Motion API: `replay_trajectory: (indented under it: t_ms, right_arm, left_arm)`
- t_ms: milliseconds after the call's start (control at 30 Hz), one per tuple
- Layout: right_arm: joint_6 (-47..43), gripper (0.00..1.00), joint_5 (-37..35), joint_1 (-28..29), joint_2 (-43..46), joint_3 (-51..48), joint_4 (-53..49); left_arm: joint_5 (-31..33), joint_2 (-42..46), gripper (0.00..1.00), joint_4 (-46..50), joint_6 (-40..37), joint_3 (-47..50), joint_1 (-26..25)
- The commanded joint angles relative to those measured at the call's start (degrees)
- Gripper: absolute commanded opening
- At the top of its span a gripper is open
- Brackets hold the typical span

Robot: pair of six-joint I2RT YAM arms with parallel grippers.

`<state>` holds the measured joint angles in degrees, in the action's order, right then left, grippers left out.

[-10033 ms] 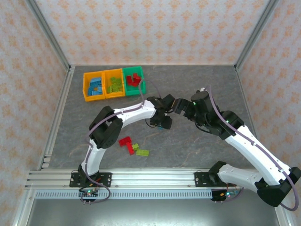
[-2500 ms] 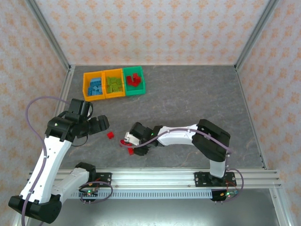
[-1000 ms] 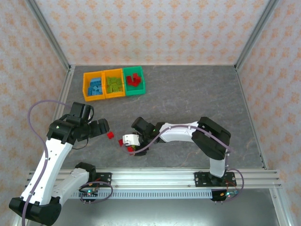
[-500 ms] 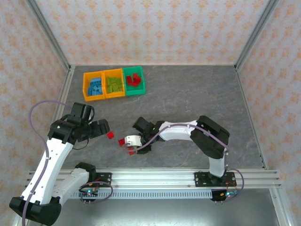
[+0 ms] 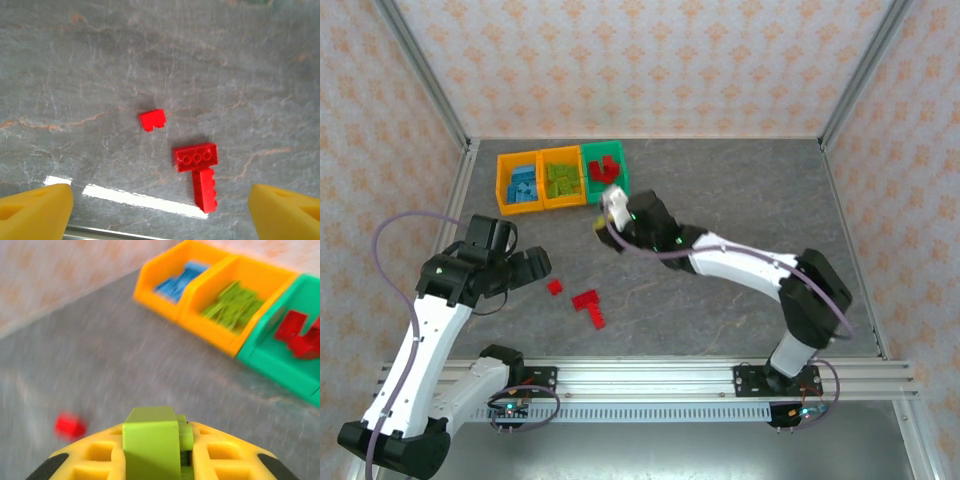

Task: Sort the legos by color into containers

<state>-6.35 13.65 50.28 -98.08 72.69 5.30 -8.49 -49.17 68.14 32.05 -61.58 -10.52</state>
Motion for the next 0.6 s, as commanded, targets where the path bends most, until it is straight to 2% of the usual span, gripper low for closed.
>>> replay_trajectory:
  t_ms: [0,67,200,333,433,500,567]
  right_arm:
    - [16.5,0.15,-10.5,-0.4,-10.5,14.1,-5.4]
    - [17.6,0.15,-12.2,-0.8,-17.3,22.3,-7.5]
    - [17.4,0.15,-11.0,-2.1,-31.0,42.1,-12.3]
    - [16.4,0.15,-10.3,-2.3,-46.5,67.4,-22.0]
    - [15.1,0.17,-11.7,-2.3,-56.9,84.4,-24.8]
    - [14.2,0.21,-13.7,-2.6,-60.4,88.3,-23.0]
    - [14.8,0.27,-13.8,-3.5,-60.6,85.7,-18.0]
  left_arm:
    - [3.9,-0.4,0.91,-0.8,4.9,-3.2,-0.2]
    - [3.8,-0.4,0.91,-0.8,5.8,-3.4,-0.2]
    - [3.8,0.0,0.91,-0.1,5.8,-2.6,-0.2]
    - [4.2,0.4,0.91,0.3,5.1,-1.4,-0.2]
    - [4.3,0.6,0.91,-0.9,5.6,0.8,-0.2]
    - [3.9,0.5,0.92,-1.6,6.0,1.9,-0.2]
    - [3.4,0.2,0.91,-1.9,6.4,2.5,-0.2]
